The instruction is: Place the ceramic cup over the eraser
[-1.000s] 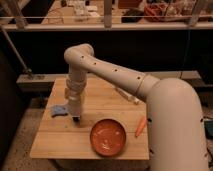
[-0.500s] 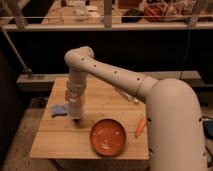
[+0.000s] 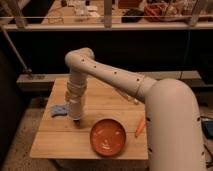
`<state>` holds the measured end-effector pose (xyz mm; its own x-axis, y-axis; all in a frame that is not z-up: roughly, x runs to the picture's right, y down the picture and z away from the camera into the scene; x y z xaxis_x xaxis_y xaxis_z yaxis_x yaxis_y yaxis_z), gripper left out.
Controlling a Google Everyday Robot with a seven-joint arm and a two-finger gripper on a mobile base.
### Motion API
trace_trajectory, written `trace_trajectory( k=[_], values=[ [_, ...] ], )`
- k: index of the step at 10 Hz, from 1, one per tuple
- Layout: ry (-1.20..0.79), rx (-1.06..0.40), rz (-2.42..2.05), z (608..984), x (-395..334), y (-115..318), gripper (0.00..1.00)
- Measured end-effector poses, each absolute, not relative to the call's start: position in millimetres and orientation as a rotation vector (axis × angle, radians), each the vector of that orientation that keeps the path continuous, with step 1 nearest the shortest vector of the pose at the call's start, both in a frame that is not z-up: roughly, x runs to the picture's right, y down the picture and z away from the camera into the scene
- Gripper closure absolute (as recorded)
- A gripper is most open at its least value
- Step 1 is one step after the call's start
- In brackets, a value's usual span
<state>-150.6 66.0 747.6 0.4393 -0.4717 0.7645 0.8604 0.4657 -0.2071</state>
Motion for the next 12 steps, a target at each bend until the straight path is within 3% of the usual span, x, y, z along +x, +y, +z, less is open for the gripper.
trace_trajectory(
  k=[8,12],
  values=[
    [-0.698,-0.665,-0.905,755,-148,72,0.91],
    [-0.7,-0.672,-0.903,759,-146,72,0.81]
  ],
)
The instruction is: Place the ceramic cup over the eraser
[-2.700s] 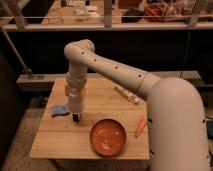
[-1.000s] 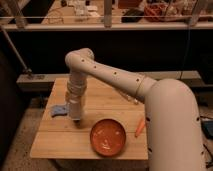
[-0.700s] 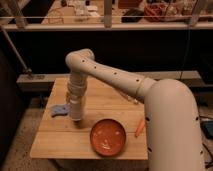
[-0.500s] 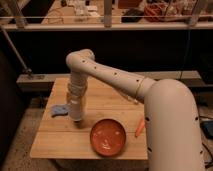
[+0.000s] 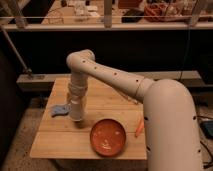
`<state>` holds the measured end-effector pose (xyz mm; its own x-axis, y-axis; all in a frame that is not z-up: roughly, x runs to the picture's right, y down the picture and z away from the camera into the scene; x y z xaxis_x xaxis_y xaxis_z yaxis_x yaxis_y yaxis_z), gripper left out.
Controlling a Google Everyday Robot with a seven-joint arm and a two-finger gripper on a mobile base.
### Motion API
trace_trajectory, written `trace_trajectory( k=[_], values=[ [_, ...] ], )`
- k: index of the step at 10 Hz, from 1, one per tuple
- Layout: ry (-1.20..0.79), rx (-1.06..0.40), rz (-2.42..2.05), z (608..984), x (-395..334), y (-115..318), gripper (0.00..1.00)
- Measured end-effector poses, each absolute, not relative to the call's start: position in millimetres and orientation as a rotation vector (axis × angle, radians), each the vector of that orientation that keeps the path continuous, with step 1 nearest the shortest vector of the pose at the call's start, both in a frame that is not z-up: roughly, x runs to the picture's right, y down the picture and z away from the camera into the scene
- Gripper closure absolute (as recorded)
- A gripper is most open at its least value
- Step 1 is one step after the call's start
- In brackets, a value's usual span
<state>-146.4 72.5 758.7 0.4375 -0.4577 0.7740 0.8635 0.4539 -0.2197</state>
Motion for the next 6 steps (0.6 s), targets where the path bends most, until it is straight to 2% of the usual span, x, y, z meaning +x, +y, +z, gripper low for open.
trace_trajectory(
  k=[1,6],
  values=[
    [-0.701,-0.674,-0.903,759.5,-146.3,72.6,0.8],
    [-0.701,-0.684,-0.899,763.5,-143.9,72.5,0.46]
  ],
)
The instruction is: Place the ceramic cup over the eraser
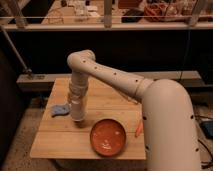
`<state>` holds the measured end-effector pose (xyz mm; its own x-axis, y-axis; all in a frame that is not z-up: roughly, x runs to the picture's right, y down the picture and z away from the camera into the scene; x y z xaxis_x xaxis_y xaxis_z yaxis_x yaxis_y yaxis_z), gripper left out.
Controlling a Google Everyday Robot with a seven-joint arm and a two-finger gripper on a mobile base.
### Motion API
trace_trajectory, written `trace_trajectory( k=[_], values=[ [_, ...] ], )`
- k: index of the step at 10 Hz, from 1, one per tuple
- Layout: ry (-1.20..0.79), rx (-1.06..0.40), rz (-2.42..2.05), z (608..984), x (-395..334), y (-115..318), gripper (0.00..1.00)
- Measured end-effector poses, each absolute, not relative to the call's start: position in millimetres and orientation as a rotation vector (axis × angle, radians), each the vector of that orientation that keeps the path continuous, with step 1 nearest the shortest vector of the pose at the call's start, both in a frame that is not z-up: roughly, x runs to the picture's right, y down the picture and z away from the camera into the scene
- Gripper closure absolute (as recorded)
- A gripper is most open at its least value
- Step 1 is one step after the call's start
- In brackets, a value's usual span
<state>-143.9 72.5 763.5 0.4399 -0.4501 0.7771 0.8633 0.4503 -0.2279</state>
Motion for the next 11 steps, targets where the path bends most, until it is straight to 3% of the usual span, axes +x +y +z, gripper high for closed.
trace_trajectory(
  k=[2,7,11],
  values=[
    [-0.702,-0.688,-0.899,765.2,-143.2,73.0,0.4],
    [-0.704,-0.697,-0.896,768.7,-141.3,72.6,0.4],
    [-0.705,-0.7,-0.896,771.0,-139.9,72.9,0.25]
  ],
)
